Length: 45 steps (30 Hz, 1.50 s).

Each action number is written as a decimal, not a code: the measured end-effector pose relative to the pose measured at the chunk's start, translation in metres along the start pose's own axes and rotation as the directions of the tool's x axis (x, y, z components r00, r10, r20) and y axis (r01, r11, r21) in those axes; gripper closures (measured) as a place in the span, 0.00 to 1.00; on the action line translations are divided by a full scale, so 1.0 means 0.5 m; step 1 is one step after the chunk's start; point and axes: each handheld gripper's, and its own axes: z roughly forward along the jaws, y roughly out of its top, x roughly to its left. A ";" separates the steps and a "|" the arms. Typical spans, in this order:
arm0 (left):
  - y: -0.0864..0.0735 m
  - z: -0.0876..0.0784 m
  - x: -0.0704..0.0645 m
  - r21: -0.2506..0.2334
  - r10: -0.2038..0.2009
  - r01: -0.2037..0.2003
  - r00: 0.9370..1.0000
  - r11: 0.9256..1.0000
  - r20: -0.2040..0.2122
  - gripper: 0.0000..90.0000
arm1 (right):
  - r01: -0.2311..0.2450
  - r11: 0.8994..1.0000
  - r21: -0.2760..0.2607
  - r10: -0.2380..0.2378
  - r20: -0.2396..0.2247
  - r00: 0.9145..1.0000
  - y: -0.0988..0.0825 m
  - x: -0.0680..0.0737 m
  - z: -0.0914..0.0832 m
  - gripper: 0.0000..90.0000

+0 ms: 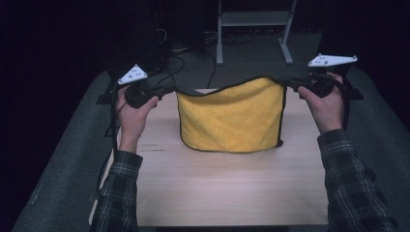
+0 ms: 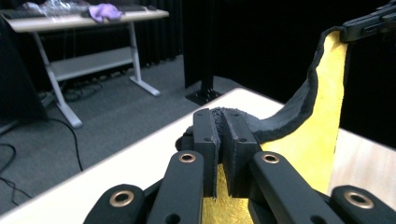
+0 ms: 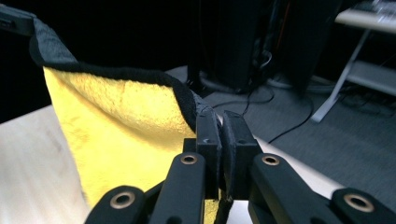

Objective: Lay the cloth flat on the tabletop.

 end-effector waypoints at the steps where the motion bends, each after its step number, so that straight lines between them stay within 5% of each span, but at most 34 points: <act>1: 0.013 -0.004 0.000 -0.008 0.016 -0.016 1.000 1.000 -0.007 0.94 | 0.009 1.000 -0.019 -0.009 0.003 1.000 0.020 0.000 -0.004 0.95; 4: 0.035 -0.026 -0.009 -0.039 0.046 -0.046 0.999 0.998 -0.014 0.94 | 0.039 0.998 -0.055 -0.039 0.000 0.999 0.052 0.010 -0.022 0.95; 8: 0.008 -0.055 -0.024 -0.043 0.038 -0.038 0.999 0.998 -0.002 0.94 | 0.047 0.997 -0.069 -0.049 -0.024 0.999 0.037 0.022 -0.039 0.95; 13: -0.084 -0.071 -0.041 0.020 -0.017 0.016 1.000 1.000 0.025 0.94 | 0.026 1.000 -0.014 -0.027 -0.089 0.996 -0.062 0.049 -0.031 0.95; 17: -0.161 -0.078 -0.054 0.088 -0.070 0.065 0.996 0.994 0.049 0.94 | 0.003 0.999 0.047 0.004 -0.134 0.991 -0.148 0.070 -0.020 0.95; 26: -0.234 -0.115 -0.095 0.139 -0.148 0.131 0.982 0.982 0.119 0.93 | -0.001 0.992 0.127 0.028 -0.211 0.977 -0.244 0.114 -0.035 0.95; 36: -0.299 -0.149 -0.138 0.236 -0.175 0.144 0.977 0.961 0.119 0.93 | 0.005 0.982 0.187 0.046 -0.265 0.963 -0.312 0.158 -0.057 0.94; 45: -0.361 -0.172 -0.161 0.322 -0.223 0.173 0.967 0.931 0.126 0.92 | 0.003 0.968 0.252 0.077 -0.309 0.948 -0.378 0.195 -0.074 0.94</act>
